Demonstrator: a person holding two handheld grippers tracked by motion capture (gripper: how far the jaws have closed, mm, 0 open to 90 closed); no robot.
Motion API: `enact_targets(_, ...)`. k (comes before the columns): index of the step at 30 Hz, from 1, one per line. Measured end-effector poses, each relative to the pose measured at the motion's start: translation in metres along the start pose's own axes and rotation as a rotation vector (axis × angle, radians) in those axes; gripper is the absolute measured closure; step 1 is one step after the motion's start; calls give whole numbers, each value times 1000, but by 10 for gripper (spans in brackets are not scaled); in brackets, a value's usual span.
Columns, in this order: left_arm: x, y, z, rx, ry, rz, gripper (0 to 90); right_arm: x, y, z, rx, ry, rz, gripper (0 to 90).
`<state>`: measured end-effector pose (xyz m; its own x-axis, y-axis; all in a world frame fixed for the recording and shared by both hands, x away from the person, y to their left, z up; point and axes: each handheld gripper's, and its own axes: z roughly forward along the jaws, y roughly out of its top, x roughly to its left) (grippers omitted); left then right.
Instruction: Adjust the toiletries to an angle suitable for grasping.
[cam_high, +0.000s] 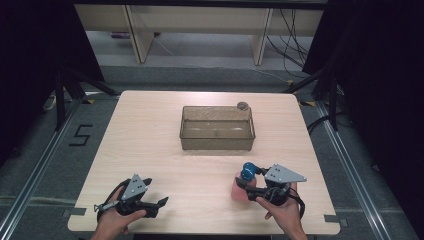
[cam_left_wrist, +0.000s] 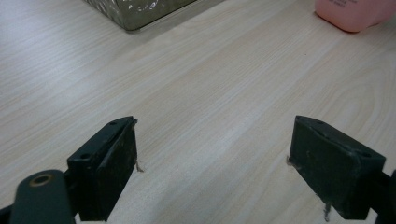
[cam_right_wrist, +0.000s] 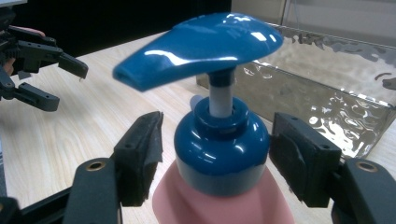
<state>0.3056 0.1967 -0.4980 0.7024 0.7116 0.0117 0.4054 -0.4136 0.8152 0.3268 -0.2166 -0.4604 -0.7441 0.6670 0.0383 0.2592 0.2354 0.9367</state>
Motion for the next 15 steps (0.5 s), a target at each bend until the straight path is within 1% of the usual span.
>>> enact_targets(1,0,0,0,4,-4,-1,148,0,0,0,11,0,10,364)
enact_targets(2,0,0,0,2,3,-1,148,1,-1,1,2,3,20,368)
enact_targets(3,0,0,0,2,3,-1,148,1,-1,1,17,14,30,374)
enact_targets(4,0,0,0,0,-3,0,148,-1,-1,1,12,12,6,379)
enact_targets(5,0,0,-1,0,-1,2,148,-1,-1,0,16,-1,-2,382)
enact_targets(6,0,0,-1,0,-1,2,148,-1,-1,0,16,-1,-2,382)
enact_targets(7,-2,0,0,-19,-3,-20,148,0,-2,0,18,-4,23,392)
enact_targets(8,-2,0,0,-22,-4,-24,148,-1,-2,1,6,-6,3,396)
enact_targets(11,-3,0,0,-24,-4,-25,148,-2,-3,2,9,1,3,414)
enact_targets(12,-2,0,0,-23,-4,-24,148,-1,-4,2,9,10,15,417)
enact_targets(13,-2,0,0,-23,-4,-24,148,-1,-3,2,14,6,13,424)
enact_targets(14,-2,0,0,-21,-3,-22,148,-1,-3,1,26,8,21,430)
enact_targets(15,-2,0,0,-21,-3,-22,148,-2,-3,1,18,4,14,436)
